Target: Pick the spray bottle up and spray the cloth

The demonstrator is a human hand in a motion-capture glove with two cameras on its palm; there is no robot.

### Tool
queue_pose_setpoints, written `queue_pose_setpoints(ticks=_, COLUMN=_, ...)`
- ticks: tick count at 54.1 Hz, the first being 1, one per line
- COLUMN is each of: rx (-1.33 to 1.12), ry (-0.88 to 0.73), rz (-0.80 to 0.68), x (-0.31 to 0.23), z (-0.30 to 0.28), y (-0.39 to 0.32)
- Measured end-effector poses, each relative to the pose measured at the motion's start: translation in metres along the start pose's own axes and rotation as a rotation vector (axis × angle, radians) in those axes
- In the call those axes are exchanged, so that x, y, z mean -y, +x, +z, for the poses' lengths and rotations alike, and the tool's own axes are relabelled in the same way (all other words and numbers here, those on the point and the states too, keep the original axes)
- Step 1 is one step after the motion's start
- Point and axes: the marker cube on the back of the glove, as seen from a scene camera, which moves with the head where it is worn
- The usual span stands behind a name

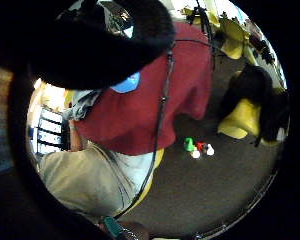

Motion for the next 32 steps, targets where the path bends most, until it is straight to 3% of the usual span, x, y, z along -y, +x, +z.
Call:
queue_pose_setpoints(ticks=14, rx=0.158, ry=0.081, rz=-0.049, x=0.065, z=0.022, y=0.018)
queue_pose_setpoints(ticks=23, rx=0.240, ry=0.232, rz=-0.131, x=0.108, z=0.047, y=0.028)
queue_pose_setpoints(ticks=28, rx=0.274, ry=0.384, rz=-0.057, x=0.137, z=0.061, y=0.028)
queue_pose_setpoints(ticks=32, rx=0.240, ry=0.414, rz=-0.131, x=0.151, z=0.068, y=0.032)
